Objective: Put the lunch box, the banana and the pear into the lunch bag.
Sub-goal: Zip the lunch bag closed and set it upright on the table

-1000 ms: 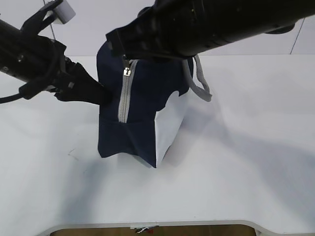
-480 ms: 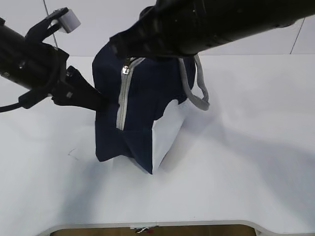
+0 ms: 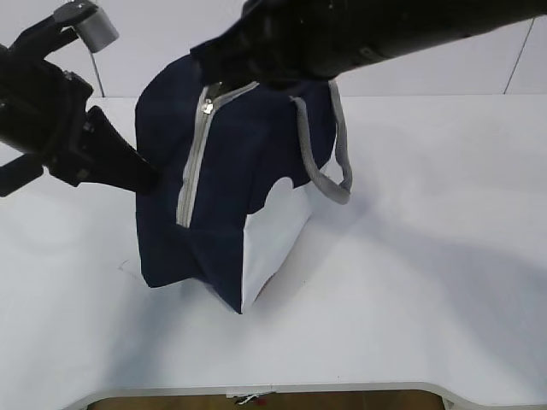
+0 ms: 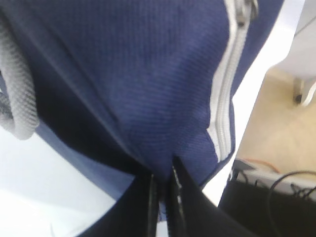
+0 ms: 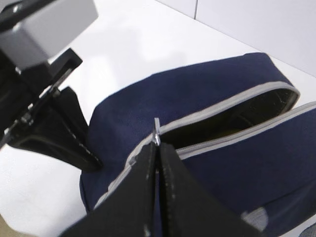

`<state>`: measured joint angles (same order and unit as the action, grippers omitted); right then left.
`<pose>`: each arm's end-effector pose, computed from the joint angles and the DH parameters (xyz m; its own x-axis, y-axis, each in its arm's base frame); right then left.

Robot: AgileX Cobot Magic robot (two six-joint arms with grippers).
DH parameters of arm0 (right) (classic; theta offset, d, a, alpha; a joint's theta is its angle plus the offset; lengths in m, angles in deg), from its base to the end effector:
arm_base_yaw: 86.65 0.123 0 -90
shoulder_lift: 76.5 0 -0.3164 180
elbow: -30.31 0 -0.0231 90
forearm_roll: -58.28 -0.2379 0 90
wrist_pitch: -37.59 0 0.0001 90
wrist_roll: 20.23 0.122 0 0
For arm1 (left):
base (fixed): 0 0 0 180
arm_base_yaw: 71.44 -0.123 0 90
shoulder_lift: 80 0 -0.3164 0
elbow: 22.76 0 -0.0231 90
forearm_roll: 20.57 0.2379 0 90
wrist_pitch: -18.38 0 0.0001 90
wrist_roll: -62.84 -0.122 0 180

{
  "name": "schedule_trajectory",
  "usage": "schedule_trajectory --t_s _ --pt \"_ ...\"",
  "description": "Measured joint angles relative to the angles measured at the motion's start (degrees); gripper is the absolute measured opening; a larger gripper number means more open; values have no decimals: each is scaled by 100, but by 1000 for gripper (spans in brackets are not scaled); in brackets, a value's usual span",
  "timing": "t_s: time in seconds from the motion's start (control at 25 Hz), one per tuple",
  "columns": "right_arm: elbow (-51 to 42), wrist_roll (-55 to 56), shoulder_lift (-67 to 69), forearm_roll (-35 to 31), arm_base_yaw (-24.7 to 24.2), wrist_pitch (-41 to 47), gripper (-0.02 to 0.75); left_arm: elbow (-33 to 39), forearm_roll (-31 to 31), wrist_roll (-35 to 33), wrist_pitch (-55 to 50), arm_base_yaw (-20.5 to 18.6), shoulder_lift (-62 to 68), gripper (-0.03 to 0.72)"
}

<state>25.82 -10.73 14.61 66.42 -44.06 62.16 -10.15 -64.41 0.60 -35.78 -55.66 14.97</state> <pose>0.2630 0.2320 0.3782 -0.3906 -0.3096 -0.8669 -0.6242 0.7813 0.0022 0.2774 -0.1496 0.2988 -0.4595 0.5968 -0.6578 0.8619 0.4785 -0.1679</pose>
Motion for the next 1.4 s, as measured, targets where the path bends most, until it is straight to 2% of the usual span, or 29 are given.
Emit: schedule_trajectory --t_s 0.36,1.12,1.4 --pt "359 124 102 137 -111 12 13 0 249 120 0 0 -4 -4" --pt "470 194 895 195 -1537 -613 13 0 689 427 -101 0 -50 -5" --pt "888 207 1481 195 -1929 -634 13 0 743 449 -114 -230 -208 -5"
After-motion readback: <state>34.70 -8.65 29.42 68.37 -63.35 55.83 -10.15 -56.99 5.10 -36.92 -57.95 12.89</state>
